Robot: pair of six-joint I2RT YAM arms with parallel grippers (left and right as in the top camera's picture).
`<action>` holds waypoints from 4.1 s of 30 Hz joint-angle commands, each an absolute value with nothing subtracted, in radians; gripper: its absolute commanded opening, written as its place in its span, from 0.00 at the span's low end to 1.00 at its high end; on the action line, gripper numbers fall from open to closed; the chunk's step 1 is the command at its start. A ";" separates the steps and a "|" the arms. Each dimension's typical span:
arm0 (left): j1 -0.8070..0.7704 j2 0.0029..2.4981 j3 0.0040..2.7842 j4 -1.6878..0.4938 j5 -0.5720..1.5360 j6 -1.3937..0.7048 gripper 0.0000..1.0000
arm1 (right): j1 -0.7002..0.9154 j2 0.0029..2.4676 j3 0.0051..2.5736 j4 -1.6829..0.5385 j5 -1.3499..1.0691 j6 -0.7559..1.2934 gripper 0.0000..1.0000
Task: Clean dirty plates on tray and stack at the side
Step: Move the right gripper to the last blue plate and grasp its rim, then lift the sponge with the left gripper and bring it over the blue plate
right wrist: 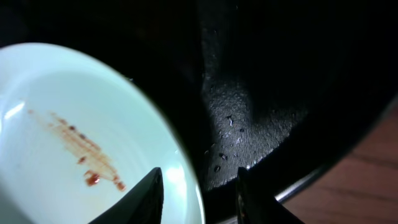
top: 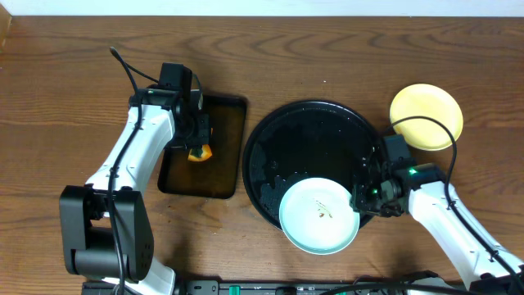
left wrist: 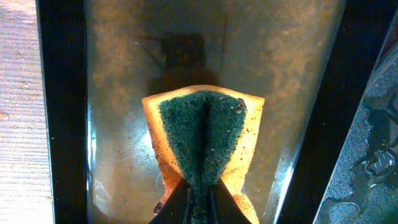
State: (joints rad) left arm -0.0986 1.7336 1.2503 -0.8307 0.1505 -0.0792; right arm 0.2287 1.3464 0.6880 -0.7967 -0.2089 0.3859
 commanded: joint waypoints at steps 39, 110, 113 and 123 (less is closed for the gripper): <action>-0.097 1.828 1.163 -0.649 0.193 -0.091 0.08 | 0.239 1.461 0.607 -0.262 -0.173 0.411 0.01; -0.097 1.288 1.176 -0.284 0.084 -0.030 0.07 | 0.239 1.461 0.607 -0.262 -0.161 0.411 0.01; -0.097 1.346 1.175 -0.336 0.084 -0.031 0.07 | 0.239 1.461 0.607 -0.262 -0.161 0.411 0.01; -0.098 1.534 1.176 -0.561 0.104 -0.085 0.07 | 0.239 1.461 0.607 -0.262 -0.161 0.411 0.01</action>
